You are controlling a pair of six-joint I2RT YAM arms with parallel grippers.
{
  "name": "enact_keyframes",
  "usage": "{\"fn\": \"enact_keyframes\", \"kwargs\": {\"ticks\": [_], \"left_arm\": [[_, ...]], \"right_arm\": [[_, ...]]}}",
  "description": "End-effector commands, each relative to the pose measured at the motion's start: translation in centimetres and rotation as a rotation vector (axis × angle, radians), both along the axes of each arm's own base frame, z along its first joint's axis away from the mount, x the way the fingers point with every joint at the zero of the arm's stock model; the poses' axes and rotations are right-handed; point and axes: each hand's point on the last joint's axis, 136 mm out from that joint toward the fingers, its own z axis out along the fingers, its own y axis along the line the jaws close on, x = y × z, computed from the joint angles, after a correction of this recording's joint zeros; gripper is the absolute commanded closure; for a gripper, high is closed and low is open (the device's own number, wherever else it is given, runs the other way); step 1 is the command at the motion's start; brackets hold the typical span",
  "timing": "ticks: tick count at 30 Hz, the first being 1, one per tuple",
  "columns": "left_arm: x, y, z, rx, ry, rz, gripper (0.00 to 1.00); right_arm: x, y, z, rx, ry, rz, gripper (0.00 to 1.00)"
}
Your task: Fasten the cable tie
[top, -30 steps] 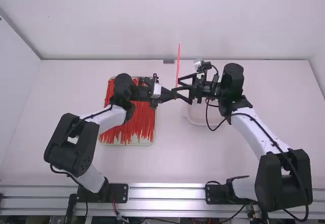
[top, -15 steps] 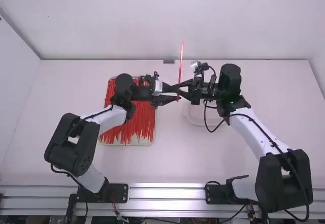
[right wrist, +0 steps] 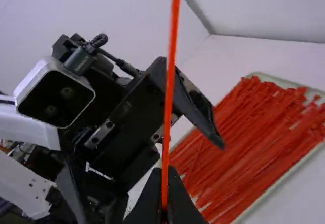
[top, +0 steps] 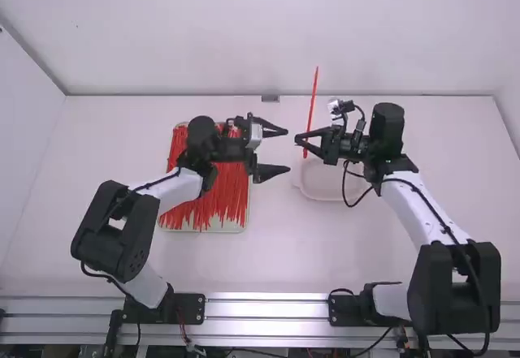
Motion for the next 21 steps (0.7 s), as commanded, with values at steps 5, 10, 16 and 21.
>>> {"fn": "enact_keyframes", "kwargs": {"ticks": [5,10,16,21], "left_arm": [[4.0,1.0,-3.2,0.099,0.101,0.229,0.01],[5.1,1.9,-6.1,0.178,0.222,0.328,0.01],[6.3,4.3,-9.7,0.288,0.362,0.484,0.01],[6.6,5.6,-12.0,0.369,0.431,0.572,0.01]], "right_arm": [[1.4,-3.0,-2.6,-0.093,0.006,-0.124,1.00],[3.4,-5.4,-5.9,-0.237,0.093,-0.311,1.00],[3.9,-7.0,-8.9,-0.406,0.112,-0.410,1.00],[3.4,-8.6,-11.1,-0.457,0.161,-0.456,1.00]]}}
